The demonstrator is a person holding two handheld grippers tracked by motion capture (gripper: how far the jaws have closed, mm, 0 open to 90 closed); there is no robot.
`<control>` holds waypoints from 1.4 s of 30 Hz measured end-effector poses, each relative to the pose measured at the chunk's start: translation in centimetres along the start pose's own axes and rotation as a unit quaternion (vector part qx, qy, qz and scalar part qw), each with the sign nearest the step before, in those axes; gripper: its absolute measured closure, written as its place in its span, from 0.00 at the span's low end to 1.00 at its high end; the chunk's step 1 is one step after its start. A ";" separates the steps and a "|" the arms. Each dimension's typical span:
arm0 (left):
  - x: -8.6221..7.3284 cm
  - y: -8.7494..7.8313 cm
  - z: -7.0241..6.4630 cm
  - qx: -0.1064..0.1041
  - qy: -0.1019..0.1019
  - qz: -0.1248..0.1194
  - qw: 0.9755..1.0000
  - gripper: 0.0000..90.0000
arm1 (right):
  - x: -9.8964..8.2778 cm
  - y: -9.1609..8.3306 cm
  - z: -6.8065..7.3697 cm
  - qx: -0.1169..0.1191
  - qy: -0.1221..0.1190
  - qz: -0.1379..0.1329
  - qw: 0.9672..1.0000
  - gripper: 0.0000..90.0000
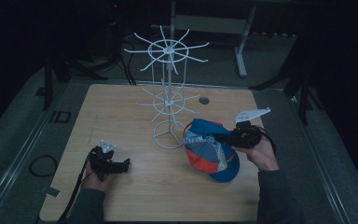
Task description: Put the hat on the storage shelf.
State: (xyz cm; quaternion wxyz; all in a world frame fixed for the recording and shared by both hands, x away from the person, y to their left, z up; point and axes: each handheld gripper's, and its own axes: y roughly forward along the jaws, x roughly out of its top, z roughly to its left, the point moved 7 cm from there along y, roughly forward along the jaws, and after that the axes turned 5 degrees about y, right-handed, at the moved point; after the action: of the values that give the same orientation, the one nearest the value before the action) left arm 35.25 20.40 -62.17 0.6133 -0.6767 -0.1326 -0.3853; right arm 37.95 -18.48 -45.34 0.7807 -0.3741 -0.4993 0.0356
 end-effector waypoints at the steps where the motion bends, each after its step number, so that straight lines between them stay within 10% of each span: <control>1: 0.0 0.0 0.0 0.000 0.000 0.000 1.000 0.00 | 0.0 0.0 0.0 0.000 0.000 0.000 1.000 0.98; 42: 0.0 0.0 0.0 0.000 0.001 0.001 1.000 0.00 | 2.4 -5.0 1.3 0.000 -0.006 -0.077 0.997 0.98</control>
State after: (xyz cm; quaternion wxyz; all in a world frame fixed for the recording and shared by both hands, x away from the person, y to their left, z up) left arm 35.24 20.43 -62.16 0.6139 -0.6762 -0.1310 -0.3857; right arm 36.54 -20.34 -40.12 0.7783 -0.3344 -0.5310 -0.0222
